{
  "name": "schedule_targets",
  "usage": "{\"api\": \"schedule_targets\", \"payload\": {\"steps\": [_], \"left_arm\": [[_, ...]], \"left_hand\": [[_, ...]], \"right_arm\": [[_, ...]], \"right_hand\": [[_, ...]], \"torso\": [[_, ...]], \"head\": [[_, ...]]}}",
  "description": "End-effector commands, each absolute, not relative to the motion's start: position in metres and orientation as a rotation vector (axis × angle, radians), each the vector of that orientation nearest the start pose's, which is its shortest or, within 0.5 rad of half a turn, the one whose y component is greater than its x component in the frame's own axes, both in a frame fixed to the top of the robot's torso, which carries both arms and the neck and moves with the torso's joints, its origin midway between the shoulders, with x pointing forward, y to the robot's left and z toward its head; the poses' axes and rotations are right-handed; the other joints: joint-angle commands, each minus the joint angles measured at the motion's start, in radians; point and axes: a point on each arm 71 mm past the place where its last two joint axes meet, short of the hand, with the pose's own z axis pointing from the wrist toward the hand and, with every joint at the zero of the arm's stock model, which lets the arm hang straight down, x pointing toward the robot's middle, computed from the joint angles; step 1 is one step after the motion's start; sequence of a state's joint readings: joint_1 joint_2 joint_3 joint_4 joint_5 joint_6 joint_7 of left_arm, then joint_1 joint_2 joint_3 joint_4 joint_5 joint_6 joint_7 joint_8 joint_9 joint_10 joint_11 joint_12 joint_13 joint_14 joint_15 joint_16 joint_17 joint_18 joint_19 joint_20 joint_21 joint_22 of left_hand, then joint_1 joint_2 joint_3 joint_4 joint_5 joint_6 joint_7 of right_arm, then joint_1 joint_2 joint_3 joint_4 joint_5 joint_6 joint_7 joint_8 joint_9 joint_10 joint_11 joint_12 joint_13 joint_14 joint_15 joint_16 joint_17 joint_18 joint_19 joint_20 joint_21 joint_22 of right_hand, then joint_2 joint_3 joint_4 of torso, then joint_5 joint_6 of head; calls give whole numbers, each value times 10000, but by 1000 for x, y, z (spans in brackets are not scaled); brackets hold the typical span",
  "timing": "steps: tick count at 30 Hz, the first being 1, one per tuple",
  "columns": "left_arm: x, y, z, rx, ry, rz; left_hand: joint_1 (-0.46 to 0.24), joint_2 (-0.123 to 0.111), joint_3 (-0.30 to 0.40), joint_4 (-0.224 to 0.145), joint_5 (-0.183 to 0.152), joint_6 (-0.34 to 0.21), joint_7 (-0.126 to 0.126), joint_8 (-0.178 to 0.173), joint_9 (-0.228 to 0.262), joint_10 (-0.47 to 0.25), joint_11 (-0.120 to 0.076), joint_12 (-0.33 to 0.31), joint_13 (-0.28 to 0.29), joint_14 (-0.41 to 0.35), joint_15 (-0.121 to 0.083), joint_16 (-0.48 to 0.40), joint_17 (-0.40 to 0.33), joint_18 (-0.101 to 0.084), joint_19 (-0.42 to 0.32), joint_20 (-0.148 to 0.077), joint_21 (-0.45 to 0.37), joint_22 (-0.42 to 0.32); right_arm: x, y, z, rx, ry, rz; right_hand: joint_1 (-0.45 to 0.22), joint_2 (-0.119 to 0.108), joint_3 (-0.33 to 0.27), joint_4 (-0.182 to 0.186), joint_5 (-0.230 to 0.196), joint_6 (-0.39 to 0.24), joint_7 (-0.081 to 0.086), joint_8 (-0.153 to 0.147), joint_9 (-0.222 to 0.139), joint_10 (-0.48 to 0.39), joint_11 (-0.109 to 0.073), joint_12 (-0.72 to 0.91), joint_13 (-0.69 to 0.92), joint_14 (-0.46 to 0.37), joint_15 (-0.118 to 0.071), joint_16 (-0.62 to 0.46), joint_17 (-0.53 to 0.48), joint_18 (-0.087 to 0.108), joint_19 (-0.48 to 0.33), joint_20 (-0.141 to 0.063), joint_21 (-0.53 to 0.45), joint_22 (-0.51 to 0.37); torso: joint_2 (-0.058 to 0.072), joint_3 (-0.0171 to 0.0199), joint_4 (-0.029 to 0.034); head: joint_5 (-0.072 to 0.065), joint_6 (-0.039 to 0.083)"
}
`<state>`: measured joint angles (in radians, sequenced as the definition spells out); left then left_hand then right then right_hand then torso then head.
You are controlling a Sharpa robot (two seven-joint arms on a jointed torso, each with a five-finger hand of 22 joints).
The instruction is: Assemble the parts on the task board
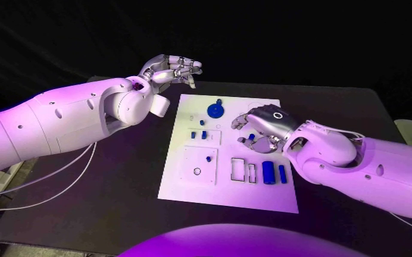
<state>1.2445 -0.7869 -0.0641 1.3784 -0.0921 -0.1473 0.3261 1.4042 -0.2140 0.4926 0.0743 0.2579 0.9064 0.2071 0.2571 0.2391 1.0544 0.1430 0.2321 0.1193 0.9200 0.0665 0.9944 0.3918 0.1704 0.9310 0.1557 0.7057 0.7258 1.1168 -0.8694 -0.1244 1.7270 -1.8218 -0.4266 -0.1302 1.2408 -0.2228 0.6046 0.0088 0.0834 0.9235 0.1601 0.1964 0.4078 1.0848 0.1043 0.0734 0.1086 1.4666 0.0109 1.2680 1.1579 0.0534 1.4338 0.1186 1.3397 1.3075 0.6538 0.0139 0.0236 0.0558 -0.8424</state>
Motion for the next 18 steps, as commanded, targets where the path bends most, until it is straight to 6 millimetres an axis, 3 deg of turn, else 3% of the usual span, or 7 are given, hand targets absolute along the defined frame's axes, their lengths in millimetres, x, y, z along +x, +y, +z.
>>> {"api": "schedule_targets", "payload": {"steps": [1, 7, 14, 18], "left_arm": [[516, 211, -176, -9877, 15550, -15826], [516, 212, -176, -9876, 15572, -15828], [516, 212, -177, -9881, 15590, -15827], [516, 213, -177, -9897, 15584, -15793]], "left_hand": [[24, 73, 1, -13, -10, -66, -10, 15, -17, -76, -20, -48, -13, -20, 45, -66, -12, 117, 59, 28, -62, -11], [24, 73, 1, -13, -10, -66, -10, 15, -17, -76, -20, -48, -13, -20, 45, -66, -12, 117, 59, 28, -62, -11], [24, 73, 1, -13, -10, -66, -10, 15, -17, -76, -20, -48, -13, -20, 45, -66, -12, 117, 59, 28, -62, -11], [24, 73, 1, -13, -10, -66, -10, 15, -17, -76, -20, -48, -13, -20, 45, -66, -12, 117, 59, 28, -62, -11]], "right_arm": [[417, -167, -224, -4970, 16581, 6247], [424, -183, -226, -5238, 17030, 5625], [425, -184, -231, -5525, 17260, 5481], [424, -184, -233, -5595, 17370, 5516]], "right_hand": [[9, -187, -434, 102, 178, -197, -42, -144, -52, -281, -5, 23, -53, 134, 72, -131, -167, 134, -155, 28, -244, 807], [440, -35, -1464, 305, 259, -271, -259, -274, -103, -596, 18, 222, -134, 98, 94, -232, -383, 189, -256, 40, -550, 622], [634, 80, -1546, 361, 309, -89, -258, -227, -98, -447, -26, 432, -119, 134, 64, -133, -297, 137, -110, 21, -355, 770], [641, 86, -1551, 386, 315, -51, -241, -220, -100, -396, -41, 487, -112, 159, 52, -68, -227, 111, -45, 12, -250, 845]], "torso": [[1, -19, -5], [13, 2, -7], [13, 8, 22], [13, -8, 12]], "head": [[-183, 120], [-268, 146], [-267, 109], [-253, 91]]}}
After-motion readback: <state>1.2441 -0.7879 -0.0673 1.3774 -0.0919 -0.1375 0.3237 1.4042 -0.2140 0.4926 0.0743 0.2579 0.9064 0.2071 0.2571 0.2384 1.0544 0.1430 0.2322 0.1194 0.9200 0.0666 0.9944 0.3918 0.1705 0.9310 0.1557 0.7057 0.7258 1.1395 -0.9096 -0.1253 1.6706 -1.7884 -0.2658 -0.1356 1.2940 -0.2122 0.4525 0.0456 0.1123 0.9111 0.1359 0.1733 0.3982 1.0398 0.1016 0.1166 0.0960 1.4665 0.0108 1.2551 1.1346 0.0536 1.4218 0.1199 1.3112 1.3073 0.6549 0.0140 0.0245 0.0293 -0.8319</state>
